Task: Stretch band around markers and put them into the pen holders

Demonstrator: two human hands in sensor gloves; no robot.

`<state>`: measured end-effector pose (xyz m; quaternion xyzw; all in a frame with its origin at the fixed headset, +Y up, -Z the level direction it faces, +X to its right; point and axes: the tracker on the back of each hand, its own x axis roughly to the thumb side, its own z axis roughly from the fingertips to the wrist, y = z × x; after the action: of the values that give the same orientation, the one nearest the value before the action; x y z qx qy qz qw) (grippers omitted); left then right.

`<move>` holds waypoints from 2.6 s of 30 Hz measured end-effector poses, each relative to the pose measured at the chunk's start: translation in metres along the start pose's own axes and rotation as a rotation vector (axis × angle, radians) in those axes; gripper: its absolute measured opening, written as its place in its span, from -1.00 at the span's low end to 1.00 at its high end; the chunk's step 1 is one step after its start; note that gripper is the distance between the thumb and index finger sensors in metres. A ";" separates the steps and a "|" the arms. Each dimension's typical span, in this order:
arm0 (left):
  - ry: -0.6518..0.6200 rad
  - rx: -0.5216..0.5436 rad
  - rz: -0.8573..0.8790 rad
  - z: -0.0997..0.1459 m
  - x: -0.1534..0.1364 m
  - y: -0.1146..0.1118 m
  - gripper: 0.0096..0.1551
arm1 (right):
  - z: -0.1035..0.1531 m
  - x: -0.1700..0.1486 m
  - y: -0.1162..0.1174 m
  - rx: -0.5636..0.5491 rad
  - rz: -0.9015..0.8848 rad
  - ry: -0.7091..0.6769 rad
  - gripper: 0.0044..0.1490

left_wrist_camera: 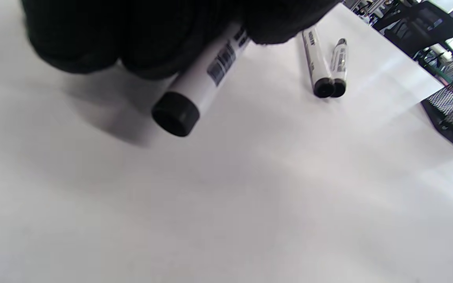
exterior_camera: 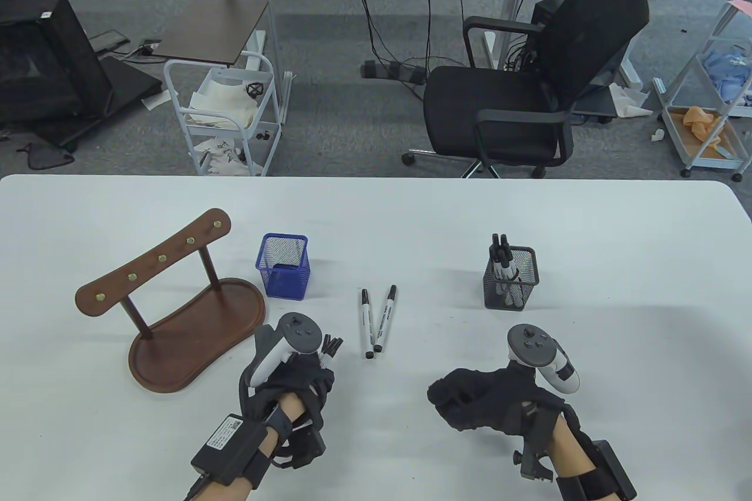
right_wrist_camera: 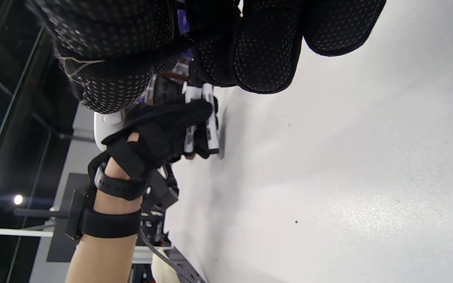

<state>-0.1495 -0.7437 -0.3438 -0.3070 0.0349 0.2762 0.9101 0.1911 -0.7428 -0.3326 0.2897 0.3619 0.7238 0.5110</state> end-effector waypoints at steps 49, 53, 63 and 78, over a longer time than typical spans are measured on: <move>0.090 0.160 0.257 -0.088 0.053 0.024 -0.19 | 0.001 -0.001 -0.002 0.010 -0.020 -0.001 -0.34; 0.109 0.176 0.197 -0.092 0.055 0.022 -0.18 | 0.001 -0.001 -0.002 0.009 -0.021 -0.002 -0.34; 0.122 0.190 0.121 -0.094 0.056 0.021 -0.20 | 0.002 -0.001 -0.003 0.011 -0.022 -0.001 -0.34; 0.174 0.195 -0.005 -0.089 0.058 0.019 -0.31 | 0.002 -0.002 -0.002 0.016 -0.016 0.000 -0.35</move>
<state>-0.1014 -0.7545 -0.4394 -0.2397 0.1396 0.2415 0.9299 0.1941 -0.7436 -0.3336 0.2906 0.3701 0.7169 0.5145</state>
